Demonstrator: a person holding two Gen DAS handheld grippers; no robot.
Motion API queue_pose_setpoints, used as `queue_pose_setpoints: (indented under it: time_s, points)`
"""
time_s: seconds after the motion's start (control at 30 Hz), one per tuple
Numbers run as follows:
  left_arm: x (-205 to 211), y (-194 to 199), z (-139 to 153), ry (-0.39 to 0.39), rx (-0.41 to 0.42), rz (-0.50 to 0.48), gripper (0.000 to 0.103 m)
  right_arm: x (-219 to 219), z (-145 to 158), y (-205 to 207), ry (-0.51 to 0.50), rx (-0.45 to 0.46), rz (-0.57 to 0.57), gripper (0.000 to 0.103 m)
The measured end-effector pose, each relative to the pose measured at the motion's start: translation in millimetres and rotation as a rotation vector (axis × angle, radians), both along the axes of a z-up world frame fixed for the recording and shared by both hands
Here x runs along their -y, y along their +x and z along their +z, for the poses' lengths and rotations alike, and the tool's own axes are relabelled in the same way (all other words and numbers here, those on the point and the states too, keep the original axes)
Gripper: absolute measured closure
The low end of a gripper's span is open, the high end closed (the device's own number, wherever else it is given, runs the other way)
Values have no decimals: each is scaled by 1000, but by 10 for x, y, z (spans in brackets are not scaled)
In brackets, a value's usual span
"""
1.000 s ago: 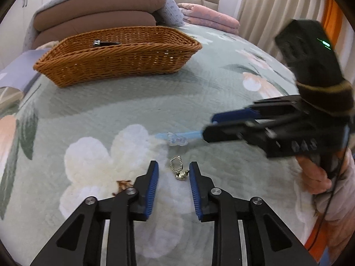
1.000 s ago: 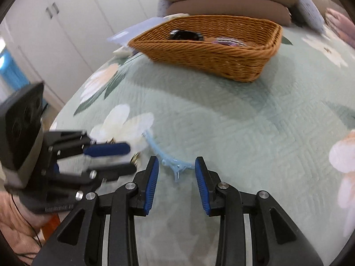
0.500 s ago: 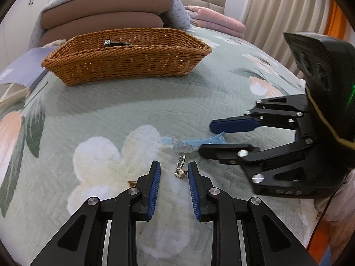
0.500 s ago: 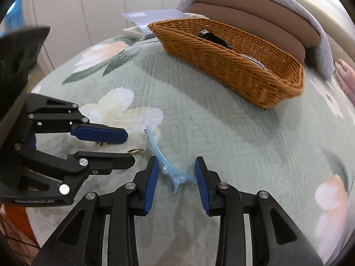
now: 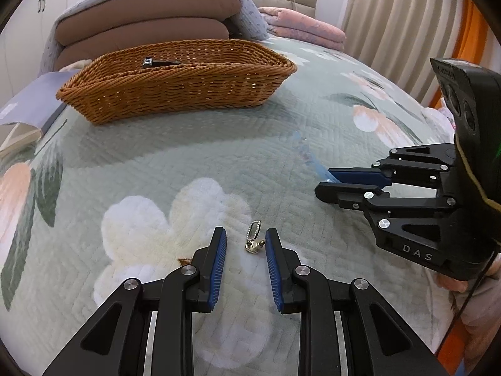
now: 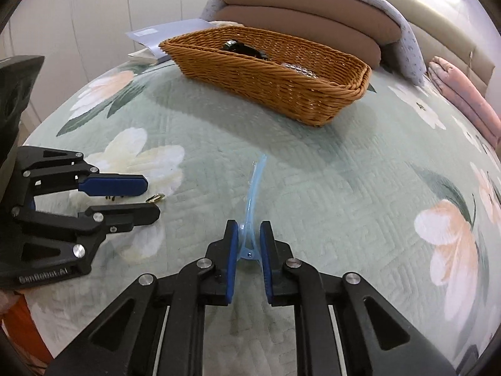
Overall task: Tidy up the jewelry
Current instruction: 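Grasp the other gold earring with the left tool while the right tool grasps the blue hair clip, then carry the gold earring and blue hair clip over the wicker basket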
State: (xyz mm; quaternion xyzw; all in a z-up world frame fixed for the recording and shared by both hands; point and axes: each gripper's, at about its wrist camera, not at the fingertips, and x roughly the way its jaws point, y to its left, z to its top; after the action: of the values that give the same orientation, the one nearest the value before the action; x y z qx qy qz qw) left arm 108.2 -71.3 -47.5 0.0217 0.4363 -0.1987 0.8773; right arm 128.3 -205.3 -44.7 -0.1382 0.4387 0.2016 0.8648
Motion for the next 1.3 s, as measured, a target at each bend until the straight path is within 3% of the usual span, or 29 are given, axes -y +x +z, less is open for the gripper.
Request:
queue_pose_setpoints:
  time_s: [0.17, 0.2, 0.43, 0.7, 0.87, 1.1, 1.3]
  points:
    - [65, 40, -10, 27, 3, 1, 81, -43, -13, 91, 34, -21, -44, 90]
    - [71, 42, -12, 35, 6, 7, 90, -46, -15, 96, 47, -23, -44, 90]
    - [-60, 52, 19, -41, 8, 26, 90, 98, 58, 58, 210, -69, -27, 90]
    - [-188, 17, 131, -96, 45, 54, 90, 71, 227, -27, 245, -33, -8, 90]
    - [-254, 40, 311, -113, 76, 56, 90, 3, 528, -2, 264, 37, 2, 90]
    - [-440, 428, 886, -119, 203, 59, 90, -62, 950, 567, 314, 138, -55, 90]
    - [-688, 1014, 1137, -250, 221, 63, 90, -84, 933, 1343, 389, 121, -160, 90]
